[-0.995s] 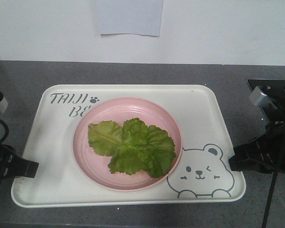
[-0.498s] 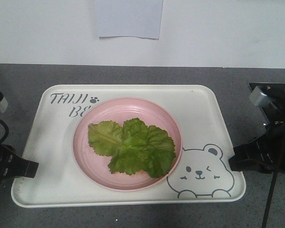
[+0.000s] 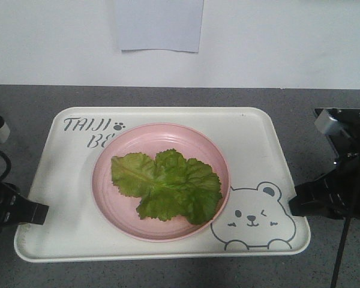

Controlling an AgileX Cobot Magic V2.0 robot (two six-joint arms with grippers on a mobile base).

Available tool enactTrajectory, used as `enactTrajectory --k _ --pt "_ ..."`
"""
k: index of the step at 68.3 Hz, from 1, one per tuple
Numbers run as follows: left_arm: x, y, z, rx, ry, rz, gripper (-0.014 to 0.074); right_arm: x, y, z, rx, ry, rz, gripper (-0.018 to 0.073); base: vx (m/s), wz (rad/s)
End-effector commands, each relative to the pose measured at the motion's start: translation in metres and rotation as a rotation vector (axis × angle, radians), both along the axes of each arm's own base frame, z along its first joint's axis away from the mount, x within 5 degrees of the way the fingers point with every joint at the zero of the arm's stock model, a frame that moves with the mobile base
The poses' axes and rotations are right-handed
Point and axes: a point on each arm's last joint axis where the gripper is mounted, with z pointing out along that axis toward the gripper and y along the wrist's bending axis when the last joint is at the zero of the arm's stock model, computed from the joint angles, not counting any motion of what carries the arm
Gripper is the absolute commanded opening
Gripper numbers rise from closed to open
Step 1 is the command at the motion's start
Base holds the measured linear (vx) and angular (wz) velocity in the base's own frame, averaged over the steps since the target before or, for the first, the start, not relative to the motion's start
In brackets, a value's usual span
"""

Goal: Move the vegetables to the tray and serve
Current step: 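Drive the base to the counter beside the stove holding the tray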

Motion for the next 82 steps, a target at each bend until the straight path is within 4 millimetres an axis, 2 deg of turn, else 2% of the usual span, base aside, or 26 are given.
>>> enactTrajectory --k 1,82 --pt "0.0025 -0.0054 0.0165 -0.069 -0.114 -0.016 -0.0006 -0.0056 0.0084 0.0165 0.071 -0.052 0.056 -0.0001 0.04 -0.02" --pt "0.0025 -0.0055 0.0165 -0.07 -0.114 -0.016 -0.0007 -0.0056 0.0084 0.0165 0.071 -0.052 0.056 -0.0001 0.01 -0.01"
